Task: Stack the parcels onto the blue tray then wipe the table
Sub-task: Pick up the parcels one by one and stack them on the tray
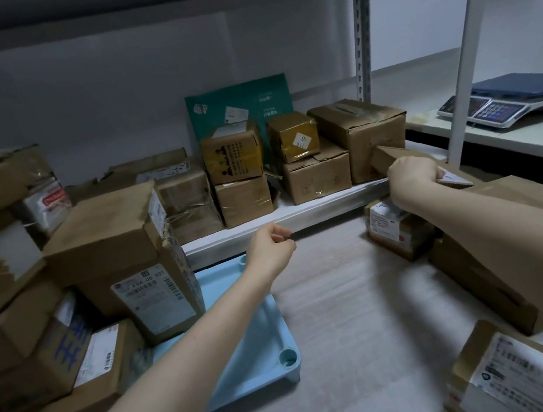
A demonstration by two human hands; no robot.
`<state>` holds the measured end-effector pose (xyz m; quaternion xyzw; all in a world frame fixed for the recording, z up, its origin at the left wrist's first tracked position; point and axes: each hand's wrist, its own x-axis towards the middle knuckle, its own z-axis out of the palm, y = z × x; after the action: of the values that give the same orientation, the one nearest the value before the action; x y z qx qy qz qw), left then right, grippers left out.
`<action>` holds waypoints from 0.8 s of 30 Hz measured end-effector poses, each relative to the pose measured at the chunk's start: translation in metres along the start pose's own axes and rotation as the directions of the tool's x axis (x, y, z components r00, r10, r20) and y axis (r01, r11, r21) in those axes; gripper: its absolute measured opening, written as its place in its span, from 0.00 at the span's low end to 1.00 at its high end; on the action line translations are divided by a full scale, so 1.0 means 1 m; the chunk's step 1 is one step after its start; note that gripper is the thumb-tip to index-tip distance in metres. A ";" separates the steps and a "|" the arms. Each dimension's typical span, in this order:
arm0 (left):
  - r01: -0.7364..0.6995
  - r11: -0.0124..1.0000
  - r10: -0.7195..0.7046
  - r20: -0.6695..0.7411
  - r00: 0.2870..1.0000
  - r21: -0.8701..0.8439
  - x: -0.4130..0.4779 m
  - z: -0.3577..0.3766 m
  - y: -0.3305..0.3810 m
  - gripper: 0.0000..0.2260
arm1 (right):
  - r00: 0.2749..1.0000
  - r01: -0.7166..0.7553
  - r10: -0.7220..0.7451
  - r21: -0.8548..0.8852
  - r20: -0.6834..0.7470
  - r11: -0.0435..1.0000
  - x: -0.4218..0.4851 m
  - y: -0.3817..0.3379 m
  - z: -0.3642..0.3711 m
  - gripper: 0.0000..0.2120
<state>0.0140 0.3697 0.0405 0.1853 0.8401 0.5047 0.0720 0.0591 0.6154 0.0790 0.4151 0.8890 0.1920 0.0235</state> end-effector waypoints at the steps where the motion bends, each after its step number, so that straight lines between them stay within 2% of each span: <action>1: -0.006 1.000 0.006 -0.003 1.000 -0.004 -0.003 -0.003 0.002 0.09 | 0.999 0.007 -0.005 0.047 -0.045 0.999 -0.007 -0.004 -0.006 0.17; 6: -0.014 0.999 0.013 -0.014 1.000 -0.031 -0.022 -0.023 0.016 0.08 | 0.944 0.134 -0.096 0.100 -0.316 0.986 -0.045 -0.024 -0.033 0.27; 8: -0.016 0.999 0.015 -0.017 1.000 -0.028 -0.030 -0.034 0.020 0.08 | 0.912 0.196 -0.132 0.131 -0.388 0.972 -0.062 -0.033 -0.047 0.27; 11: -0.011 0.999 0.010 -0.023 1.000 -0.038 -0.044 -0.050 0.025 0.09 | 0.902 0.291 -0.142 0.332 -0.407 0.897 -0.092 -0.042 -0.068 0.23; 15: 0.037 0.998 -0.039 -0.022 0.999 -0.058 -0.061 -0.069 0.027 0.09 | 0.932 0.358 -0.208 0.656 -0.298 0.665 -0.128 -0.050 -0.085 0.23; 19: 0.103 0.992 -0.106 -0.043 0.993 -0.071 -0.075 -0.089 0.023 0.09 | 0.928 0.370 -0.224 0.791 -0.297 0.488 -0.153 -0.059 -0.087 0.26; 21: 0.124 0.989 -0.129 -0.065 0.990 -0.077 -0.083 -0.099 0.021 0.10 | 0.926 0.354 -0.254 0.873 -0.278 0.335 -0.165 -0.062 -0.090 0.25; 24: 0.172 0.977 -0.183 -0.078 0.980 -0.129 -0.094 -0.113 0.021 0.12 | 0.917 0.211 -0.361 0.974 -0.170 0.076 -0.179 -0.067 -0.096 0.22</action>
<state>0.0710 0.2492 0.1069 0.0820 0.8234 0.5542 0.0902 0.1081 0.4115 0.1223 0.1559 0.8550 -0.4667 -0.1640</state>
